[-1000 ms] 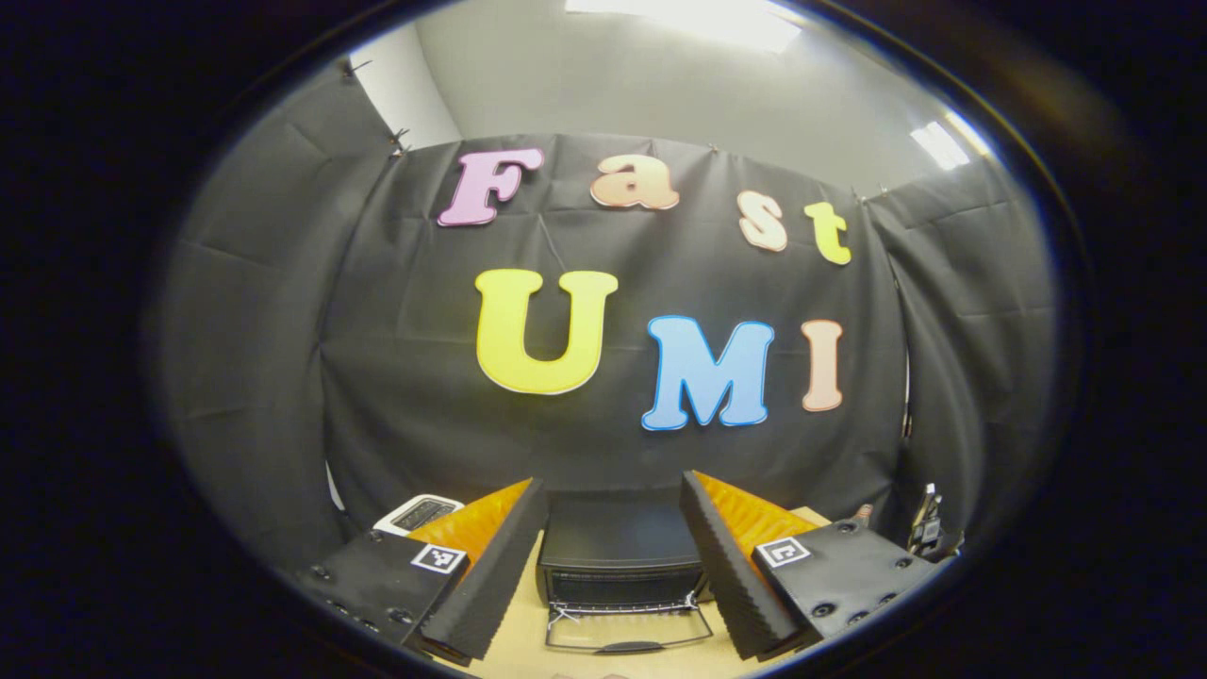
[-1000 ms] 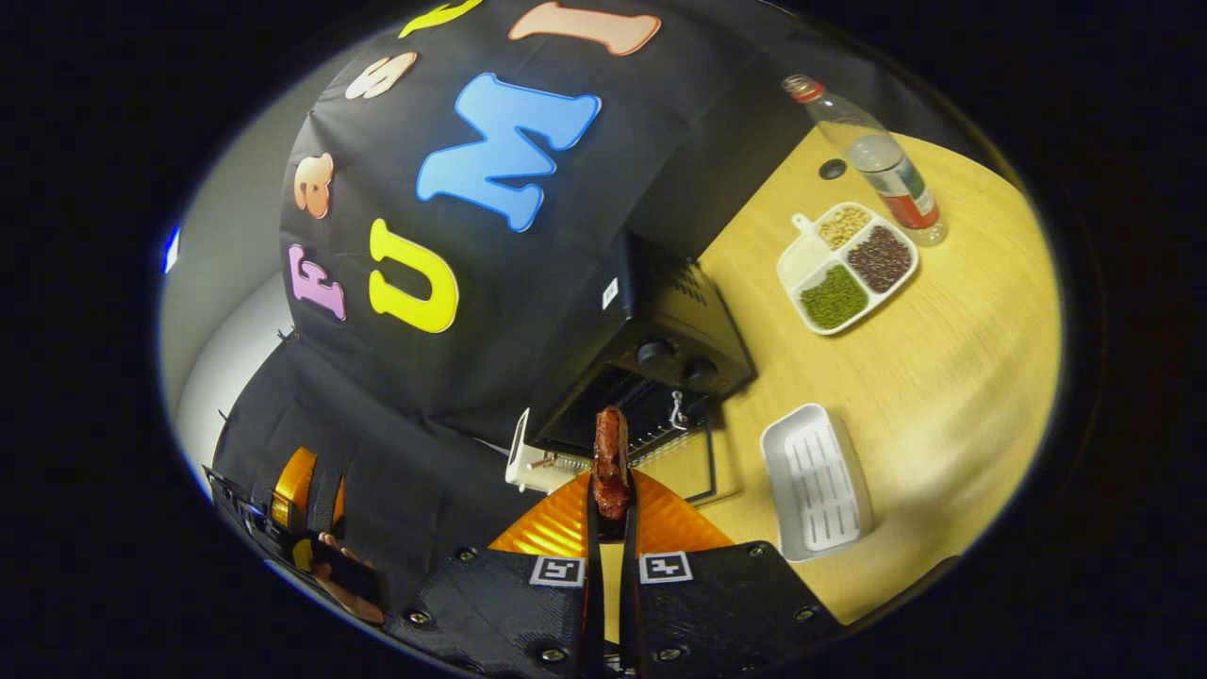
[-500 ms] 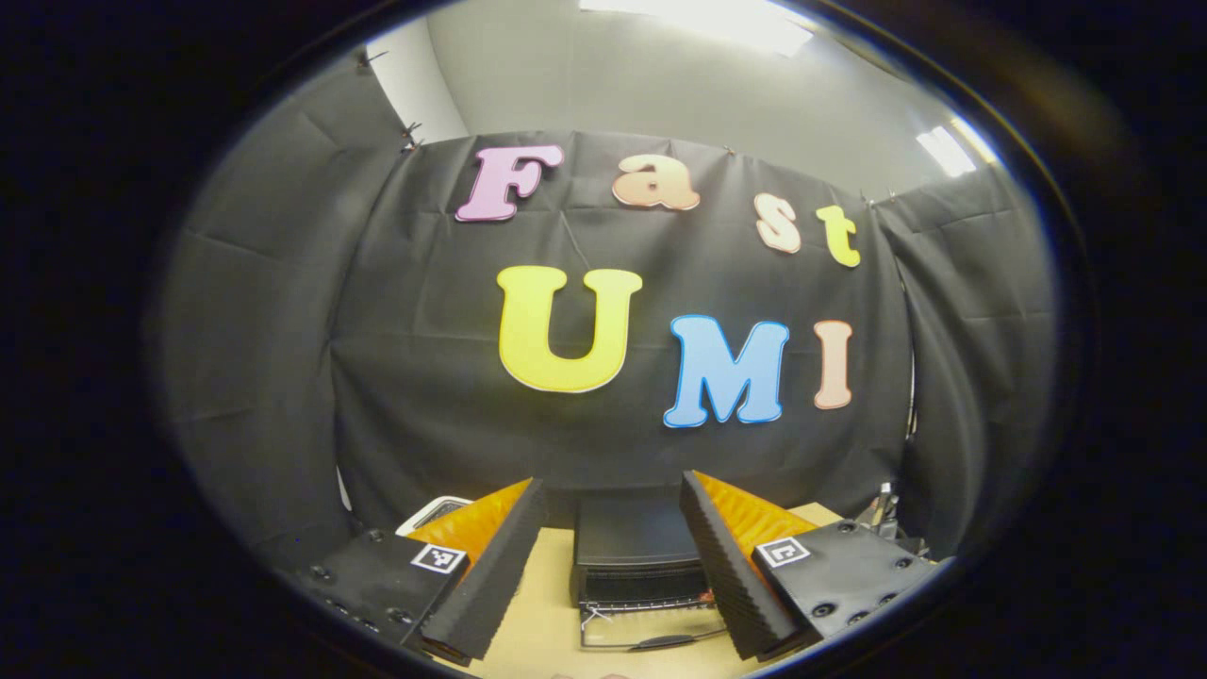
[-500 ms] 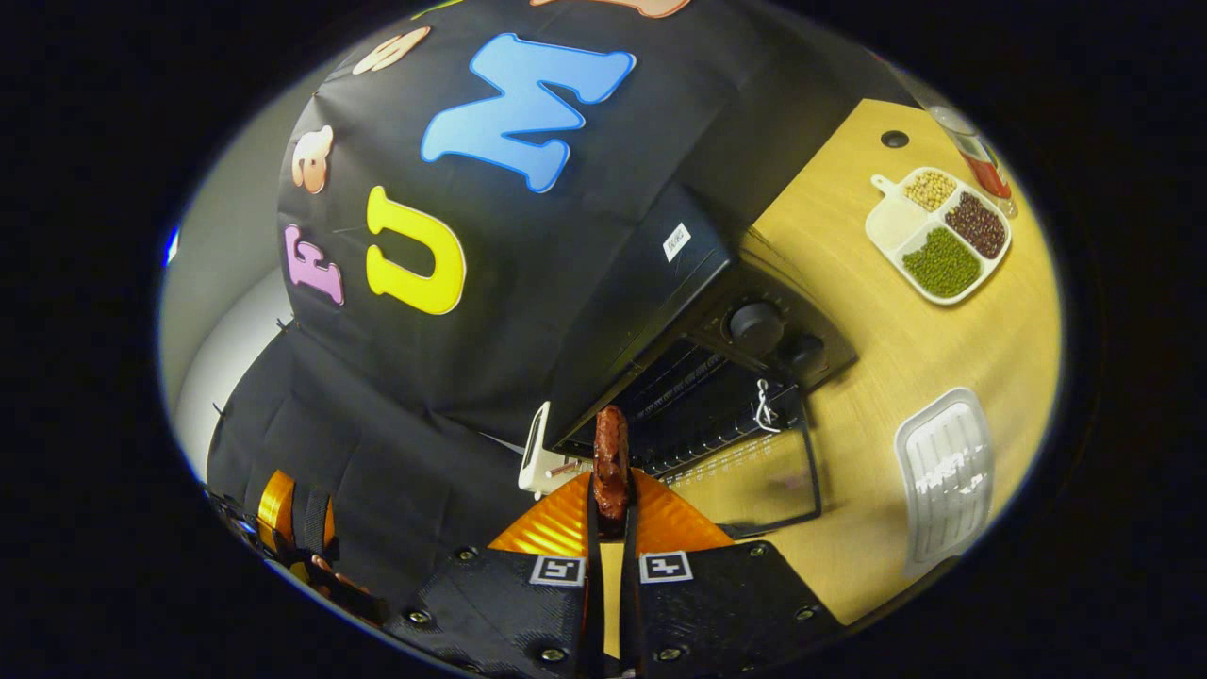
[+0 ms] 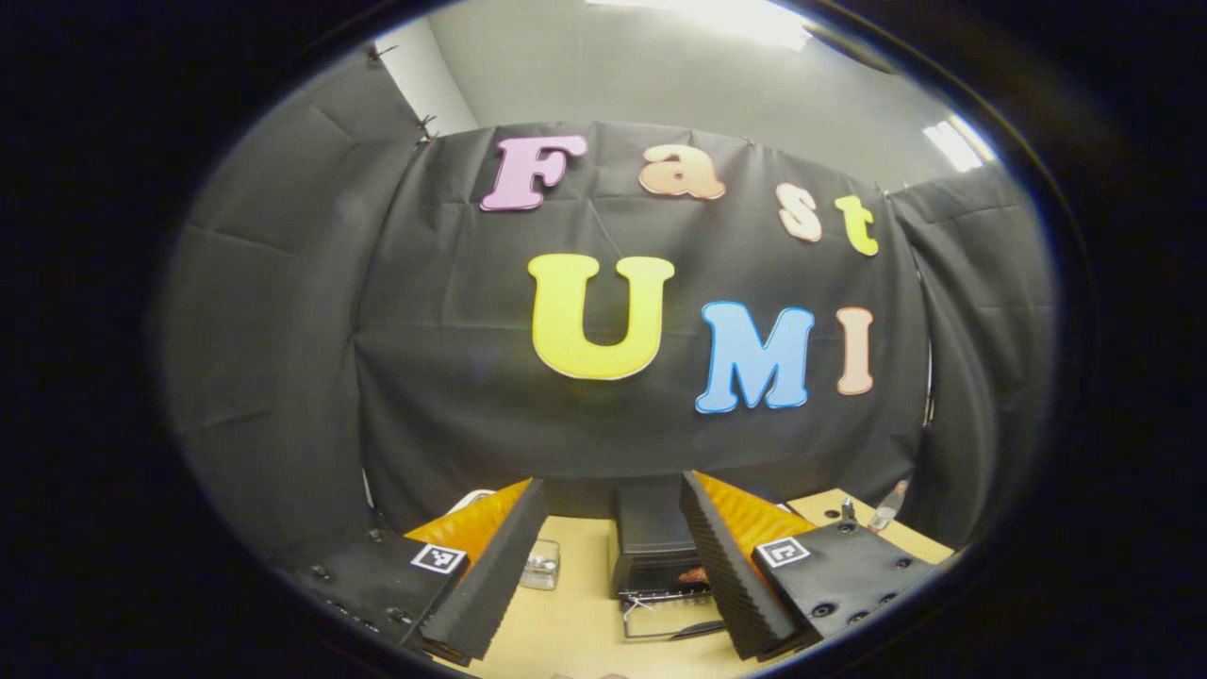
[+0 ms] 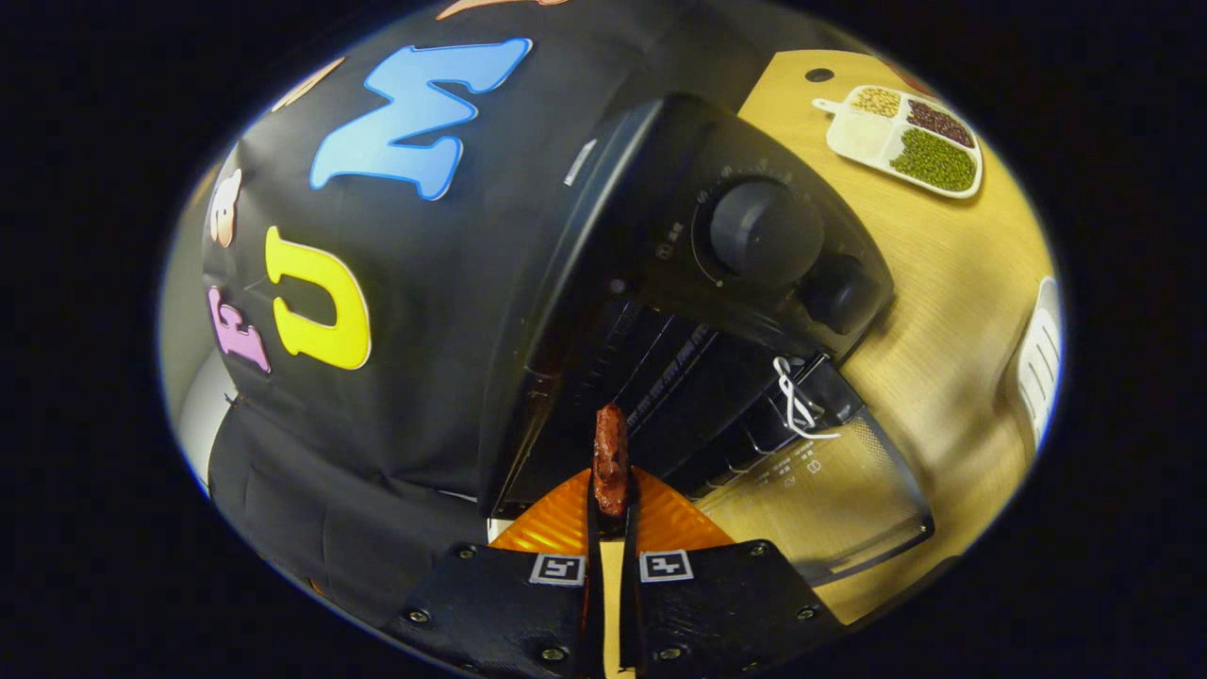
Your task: Open the electric oven with the left hand, put the food in, and close the electric oven.
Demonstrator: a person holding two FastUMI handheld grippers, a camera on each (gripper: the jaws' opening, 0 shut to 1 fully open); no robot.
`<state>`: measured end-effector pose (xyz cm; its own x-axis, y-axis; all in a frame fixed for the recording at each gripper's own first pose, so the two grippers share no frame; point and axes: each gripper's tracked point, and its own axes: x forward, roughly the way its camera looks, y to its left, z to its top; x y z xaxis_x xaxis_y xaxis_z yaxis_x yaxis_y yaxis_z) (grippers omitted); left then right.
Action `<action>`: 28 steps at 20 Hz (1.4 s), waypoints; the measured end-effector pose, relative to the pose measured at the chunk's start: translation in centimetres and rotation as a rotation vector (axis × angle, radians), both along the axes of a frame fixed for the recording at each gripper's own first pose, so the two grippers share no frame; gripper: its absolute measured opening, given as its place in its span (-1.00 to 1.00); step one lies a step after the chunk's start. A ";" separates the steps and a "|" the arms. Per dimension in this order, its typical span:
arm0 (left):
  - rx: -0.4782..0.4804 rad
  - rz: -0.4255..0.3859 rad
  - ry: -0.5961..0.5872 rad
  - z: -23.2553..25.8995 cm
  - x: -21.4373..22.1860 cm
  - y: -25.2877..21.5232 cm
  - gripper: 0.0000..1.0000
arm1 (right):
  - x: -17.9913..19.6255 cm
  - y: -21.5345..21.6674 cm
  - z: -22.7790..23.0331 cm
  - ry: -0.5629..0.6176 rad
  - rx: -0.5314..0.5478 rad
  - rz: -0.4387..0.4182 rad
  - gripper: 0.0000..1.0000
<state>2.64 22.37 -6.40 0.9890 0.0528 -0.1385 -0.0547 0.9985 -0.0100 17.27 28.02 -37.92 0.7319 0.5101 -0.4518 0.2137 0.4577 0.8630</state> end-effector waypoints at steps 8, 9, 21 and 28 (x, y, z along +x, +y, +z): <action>-0.018 0.040 0.043 -1.5 -0.1 3.4 0.87 | 5.2 0.9 -1.9 0.010 0.006 -0.137 -0.82; -0.023 0.043 0.049 -1.7 -0.1 3.5 0.92 | 5.4 0.9 -2.1 0.006 -0.029 -0.136 -0.82; -0.042 -0.019 0.055 -2.4 2.3 -0.2 0.92 | 4.3 -3.6 -2.3 0.016 -0.473 -0.050 0.35; -0.066 -0.051 0.039 -2.4 4.0 -4.1 0.82 | -0.6 -6.7 3.6 -0.177 -0.770 0.097 0.38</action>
